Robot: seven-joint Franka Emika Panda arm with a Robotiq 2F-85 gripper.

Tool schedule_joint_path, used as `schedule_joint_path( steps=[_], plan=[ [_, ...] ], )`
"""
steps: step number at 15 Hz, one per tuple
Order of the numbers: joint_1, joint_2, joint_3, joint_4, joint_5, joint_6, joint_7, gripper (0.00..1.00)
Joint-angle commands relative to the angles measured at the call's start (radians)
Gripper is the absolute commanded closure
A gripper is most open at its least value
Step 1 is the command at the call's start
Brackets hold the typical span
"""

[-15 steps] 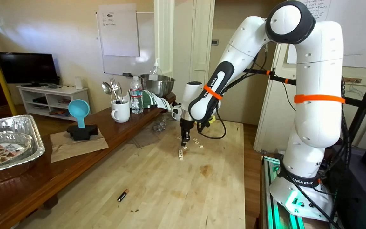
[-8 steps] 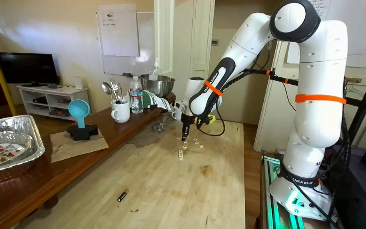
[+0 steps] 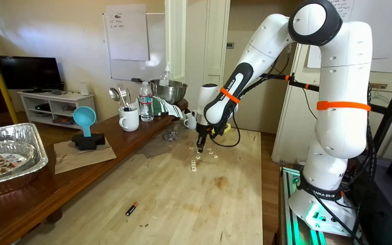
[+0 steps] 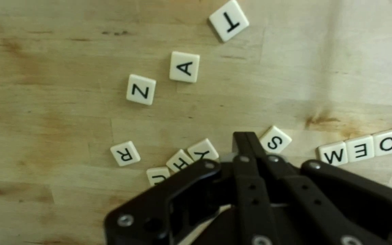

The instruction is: Add one letter to the aligned word

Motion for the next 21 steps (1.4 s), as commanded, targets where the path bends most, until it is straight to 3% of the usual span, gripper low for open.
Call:
schedule_joint_path(
  steps=[1,15,21],
  plan=[
    [0.016,0.006,0.01,0.011,0.055,-0.051,0.052,1.0],
    [0.029,0.066,0.006,0.043,0.074,-0.016,0.145,1.0],
    [0.025,0.083,0.015,0.048,0.068,0.002,0.109,1.0]
  ],
)
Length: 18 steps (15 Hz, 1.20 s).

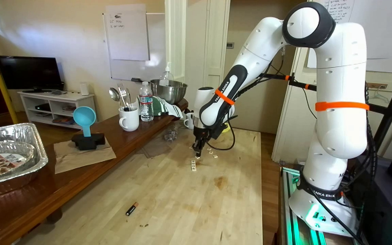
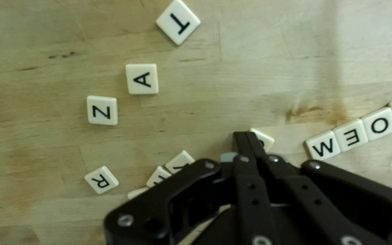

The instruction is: Add one letter to the aligned word

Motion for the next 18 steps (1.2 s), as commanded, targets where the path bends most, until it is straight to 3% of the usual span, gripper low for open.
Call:
schedule_joint_path(
  steps=[1,18],
  plan=[
    [0.007,0.031,0.004,0.01,-0.002,0.026,-0.03,1.0],
    [-0.008,0.041,0.045,-0.01,-0.108,0.109,-0.348,1.0]
  ],
)
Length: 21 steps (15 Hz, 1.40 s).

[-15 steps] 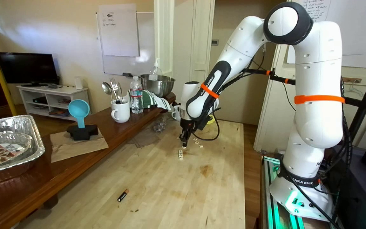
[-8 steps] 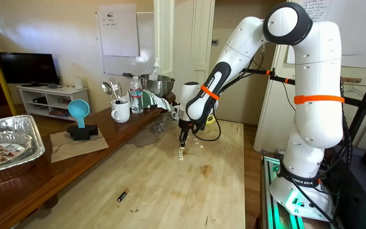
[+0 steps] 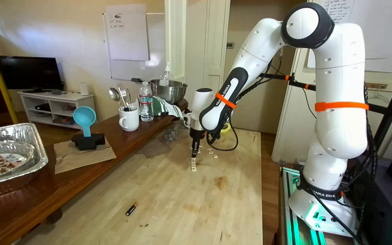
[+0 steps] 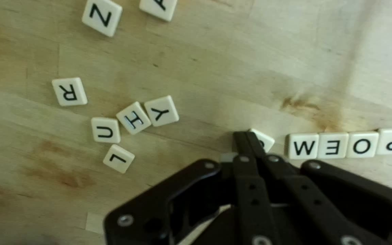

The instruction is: Add one letter to the aligned word

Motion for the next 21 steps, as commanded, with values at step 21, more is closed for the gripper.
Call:
schedule_joint_path(
  steps=[21],
  plan=[
    [-0.028,0.012,0.039,-0.05,-0.046,0.089,-0.333,1.0]
  ],
)
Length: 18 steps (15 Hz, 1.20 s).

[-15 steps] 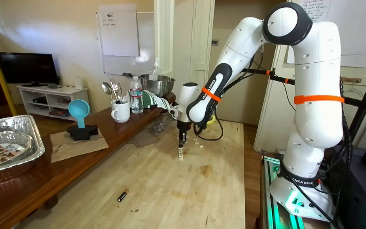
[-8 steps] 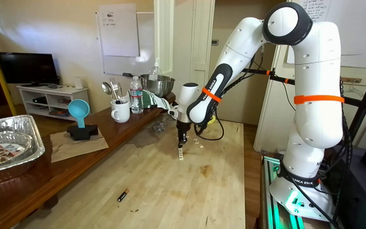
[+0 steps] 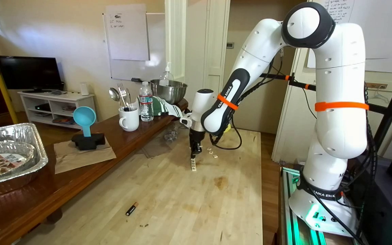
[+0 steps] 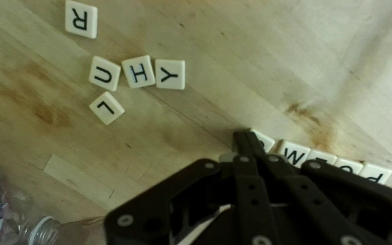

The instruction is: Add one letter to the aligned word

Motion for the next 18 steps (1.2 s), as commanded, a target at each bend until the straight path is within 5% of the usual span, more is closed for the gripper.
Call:
schedule_joint_path(
  steps=[1,18],
  plan=[
    [-0.021,0.014,0.021,-0.03,-0.011,0.042,-0.041,1.0],
    [-0.024,0.004,0.033,-0.047,-0.005,0.045,-0.143,1.0]
  ],
)
